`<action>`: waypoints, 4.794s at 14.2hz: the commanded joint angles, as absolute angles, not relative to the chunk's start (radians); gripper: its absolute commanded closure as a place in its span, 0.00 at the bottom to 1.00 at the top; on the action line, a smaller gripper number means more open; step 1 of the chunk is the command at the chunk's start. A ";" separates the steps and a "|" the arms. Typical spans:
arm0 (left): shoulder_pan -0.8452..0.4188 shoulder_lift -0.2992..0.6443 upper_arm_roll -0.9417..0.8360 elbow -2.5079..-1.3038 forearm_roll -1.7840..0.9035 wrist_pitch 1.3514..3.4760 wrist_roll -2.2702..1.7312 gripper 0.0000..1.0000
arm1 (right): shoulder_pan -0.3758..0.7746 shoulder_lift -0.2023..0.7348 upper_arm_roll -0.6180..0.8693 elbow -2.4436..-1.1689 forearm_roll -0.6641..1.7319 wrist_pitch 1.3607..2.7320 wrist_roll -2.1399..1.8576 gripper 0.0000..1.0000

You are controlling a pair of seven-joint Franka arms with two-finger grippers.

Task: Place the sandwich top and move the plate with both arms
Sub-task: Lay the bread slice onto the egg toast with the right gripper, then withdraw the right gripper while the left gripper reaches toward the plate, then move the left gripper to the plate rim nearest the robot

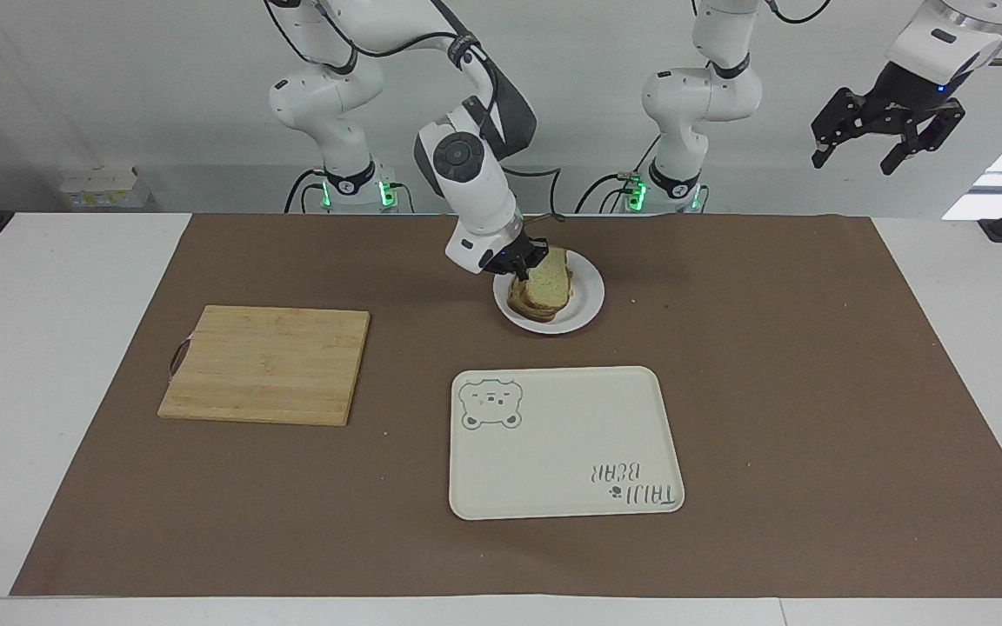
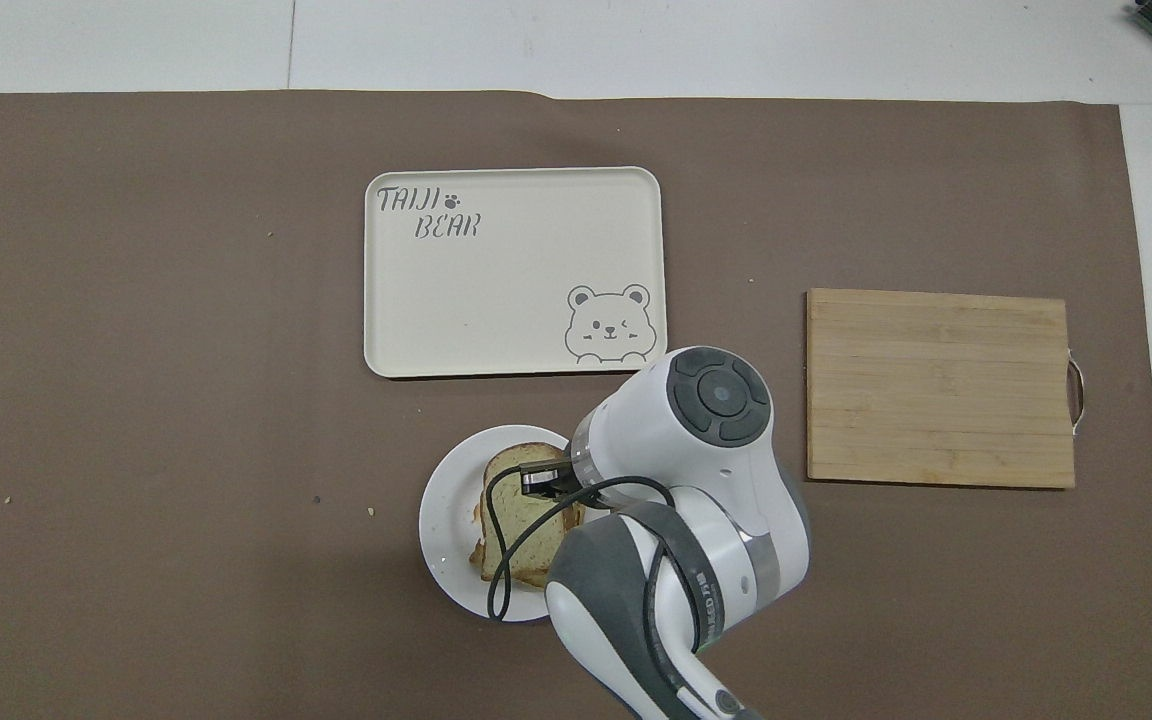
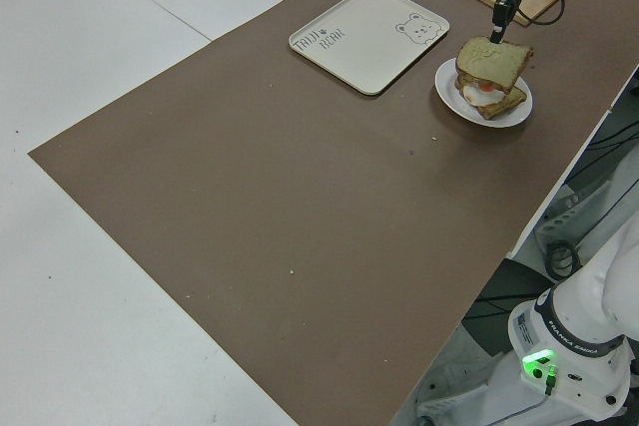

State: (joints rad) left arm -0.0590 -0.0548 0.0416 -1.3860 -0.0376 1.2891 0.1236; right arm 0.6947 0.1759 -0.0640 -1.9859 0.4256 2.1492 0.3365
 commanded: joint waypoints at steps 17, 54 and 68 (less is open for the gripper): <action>-0.057 -0.081 0.037 -1.416 -0.035 1.298 0.123 0.00 | 0.568 0.100 -0.078 -1.950 0.226 2.042 0.308 0.00; -0.207 -0.223 0.029 -2.397 -0.774 2.047 0.420 0.00 | -0.006 -0.057 -0.071 -1.583 -0.028 1.588 -0.060 0.00; -0.278 -0.059 0.028 -2.611 -1.333 2.177 0.885 0.04 | 0.005 -0.063 -0.063 -1.556 -0.018 1.536 -0.049 0.00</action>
